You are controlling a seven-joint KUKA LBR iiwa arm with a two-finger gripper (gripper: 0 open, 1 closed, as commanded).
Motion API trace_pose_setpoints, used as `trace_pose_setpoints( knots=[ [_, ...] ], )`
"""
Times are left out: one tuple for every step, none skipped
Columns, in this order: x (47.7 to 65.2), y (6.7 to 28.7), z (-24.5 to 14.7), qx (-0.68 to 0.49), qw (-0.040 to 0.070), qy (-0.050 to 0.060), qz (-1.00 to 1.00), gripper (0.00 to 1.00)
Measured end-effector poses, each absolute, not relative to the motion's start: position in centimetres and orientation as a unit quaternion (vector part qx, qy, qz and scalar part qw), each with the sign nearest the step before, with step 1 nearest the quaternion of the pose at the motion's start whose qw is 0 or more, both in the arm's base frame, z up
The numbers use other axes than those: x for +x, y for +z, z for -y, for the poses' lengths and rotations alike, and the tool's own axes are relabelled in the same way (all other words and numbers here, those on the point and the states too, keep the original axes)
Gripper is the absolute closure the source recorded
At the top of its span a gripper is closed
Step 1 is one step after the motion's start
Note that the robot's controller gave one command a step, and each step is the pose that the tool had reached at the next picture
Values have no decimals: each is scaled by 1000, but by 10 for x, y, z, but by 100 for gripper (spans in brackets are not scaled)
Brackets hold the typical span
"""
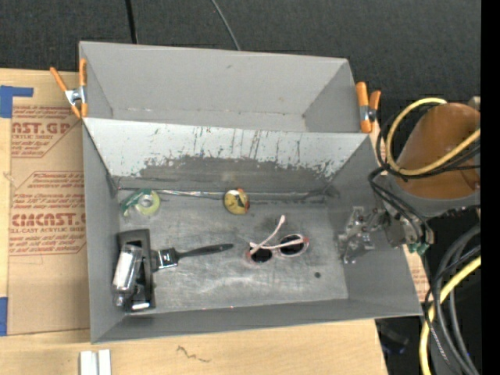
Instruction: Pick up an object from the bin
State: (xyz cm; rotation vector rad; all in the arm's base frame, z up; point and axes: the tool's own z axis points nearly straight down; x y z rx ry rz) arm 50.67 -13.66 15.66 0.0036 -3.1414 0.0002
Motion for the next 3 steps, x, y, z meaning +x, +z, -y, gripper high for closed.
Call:
trace_pose_setpoints(
  knots=[
    [507,209,137,14,0,0,1000,100],
    [507,255,143,91,0,0,996,100],
    [502,240,135,198,-6,3,980,100]
  ],
)
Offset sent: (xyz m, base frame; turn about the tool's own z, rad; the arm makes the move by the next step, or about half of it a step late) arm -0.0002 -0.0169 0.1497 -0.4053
